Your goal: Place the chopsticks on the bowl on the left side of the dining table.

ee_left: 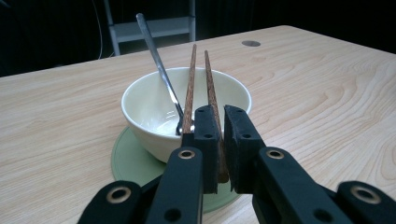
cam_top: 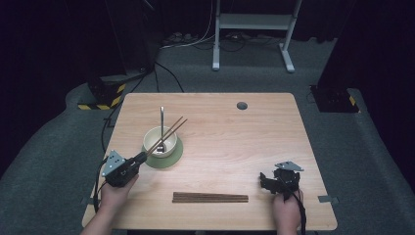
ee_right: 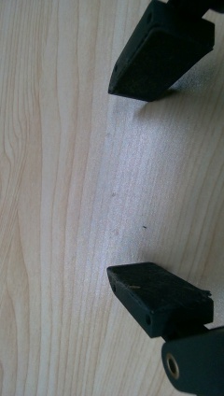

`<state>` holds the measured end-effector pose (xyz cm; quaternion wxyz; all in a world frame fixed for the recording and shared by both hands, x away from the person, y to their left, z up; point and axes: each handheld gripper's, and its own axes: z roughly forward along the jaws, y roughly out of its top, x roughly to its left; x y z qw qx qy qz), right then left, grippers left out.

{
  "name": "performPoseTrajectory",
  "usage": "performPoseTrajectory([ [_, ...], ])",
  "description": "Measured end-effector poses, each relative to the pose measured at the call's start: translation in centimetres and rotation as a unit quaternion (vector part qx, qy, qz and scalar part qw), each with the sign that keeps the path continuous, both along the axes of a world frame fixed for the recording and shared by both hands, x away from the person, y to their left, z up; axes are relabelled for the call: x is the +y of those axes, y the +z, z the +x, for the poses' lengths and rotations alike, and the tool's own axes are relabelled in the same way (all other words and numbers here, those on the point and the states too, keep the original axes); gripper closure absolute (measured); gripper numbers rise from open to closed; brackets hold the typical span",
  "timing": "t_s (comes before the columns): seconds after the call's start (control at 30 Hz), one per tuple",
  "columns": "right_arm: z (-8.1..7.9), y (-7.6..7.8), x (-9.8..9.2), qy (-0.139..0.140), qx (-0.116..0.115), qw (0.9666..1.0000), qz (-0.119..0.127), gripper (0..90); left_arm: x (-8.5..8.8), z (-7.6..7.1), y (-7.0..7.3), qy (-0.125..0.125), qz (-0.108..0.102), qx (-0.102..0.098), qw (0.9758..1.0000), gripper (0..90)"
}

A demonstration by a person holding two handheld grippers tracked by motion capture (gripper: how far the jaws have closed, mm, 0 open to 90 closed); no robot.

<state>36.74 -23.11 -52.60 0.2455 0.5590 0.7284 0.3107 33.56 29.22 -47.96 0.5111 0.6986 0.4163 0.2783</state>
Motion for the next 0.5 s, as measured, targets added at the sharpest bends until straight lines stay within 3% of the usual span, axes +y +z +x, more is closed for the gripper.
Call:
performPoseTrajectory([
  [0.27,-0.01,0.01,0.0,0.001,0.0,1.0,-0.001,11.7,-0.06,0.19,-0.38,-0.001,0.023,0.022,0.9995,83.5],
  [0.33,-0.01,-0.01,0.03,0.0,0.0,1.0,0.001,11.7,-0.16,0.15,-0.44,0.003,0.012,0.034,0.9993,83.5],
  [0.5,-0.03,-0.02,0.08,-0.001,0.002,1.0,0.004,11.7,-0.25,0.18,-0.52,0.003,0.017,0.033,0.9993,83.4],
])
